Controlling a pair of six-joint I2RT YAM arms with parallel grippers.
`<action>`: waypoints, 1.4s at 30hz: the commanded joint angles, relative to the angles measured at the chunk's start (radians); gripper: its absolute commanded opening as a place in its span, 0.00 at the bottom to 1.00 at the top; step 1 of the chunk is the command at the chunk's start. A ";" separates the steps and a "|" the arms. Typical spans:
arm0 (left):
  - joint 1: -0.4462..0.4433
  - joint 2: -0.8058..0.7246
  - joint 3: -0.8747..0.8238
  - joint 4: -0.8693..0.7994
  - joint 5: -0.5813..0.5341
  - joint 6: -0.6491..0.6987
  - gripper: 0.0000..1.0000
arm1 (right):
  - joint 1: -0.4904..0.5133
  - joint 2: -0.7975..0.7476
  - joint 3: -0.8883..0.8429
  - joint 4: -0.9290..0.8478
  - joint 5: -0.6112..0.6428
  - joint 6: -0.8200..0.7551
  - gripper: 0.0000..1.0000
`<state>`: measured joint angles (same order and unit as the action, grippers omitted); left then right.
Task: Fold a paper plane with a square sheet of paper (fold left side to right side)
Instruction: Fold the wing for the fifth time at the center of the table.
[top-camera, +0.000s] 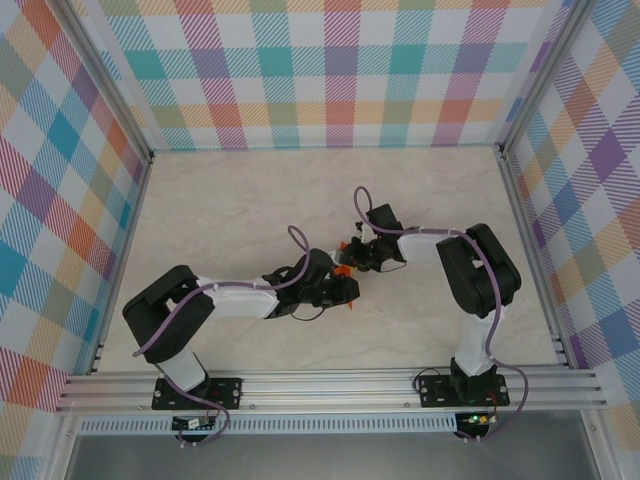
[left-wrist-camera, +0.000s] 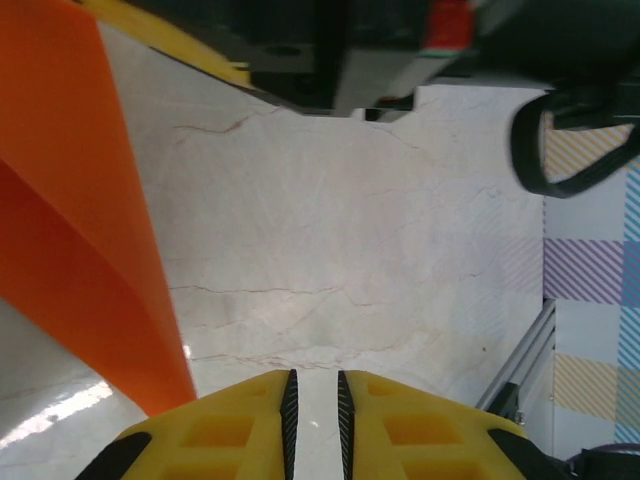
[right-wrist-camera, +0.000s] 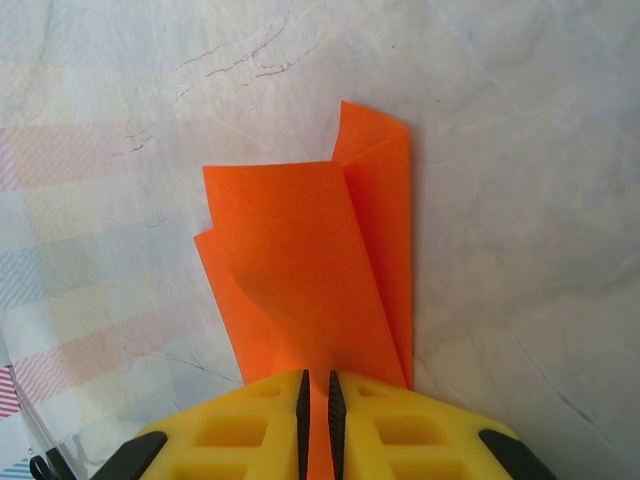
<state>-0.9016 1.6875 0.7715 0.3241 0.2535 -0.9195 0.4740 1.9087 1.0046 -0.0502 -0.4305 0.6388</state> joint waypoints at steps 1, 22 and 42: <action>0.015 0.039 0.015 0.026 0.007 0.024 0.20 | 0.005 0.062 -0.029 -0.137 0.092 -0.019 0.17; 0.009 0.130 -0.026 0.084 0.019 -0.032 0.17 | 0.006 0.067 -0.024 -0.143 0.093 -0.021 0.17; 0.008 0.121 -0.045 0.035 -0.017 -0.038 0.14 | 0.006 0.076 -0.011 -0.157 0.098 -0.027 0.17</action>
<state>-0.8936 1.8053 0.7479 0.4026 0.2493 -0.9531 0.4759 1.9152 1.0218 -0.0772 -0.4278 0.6380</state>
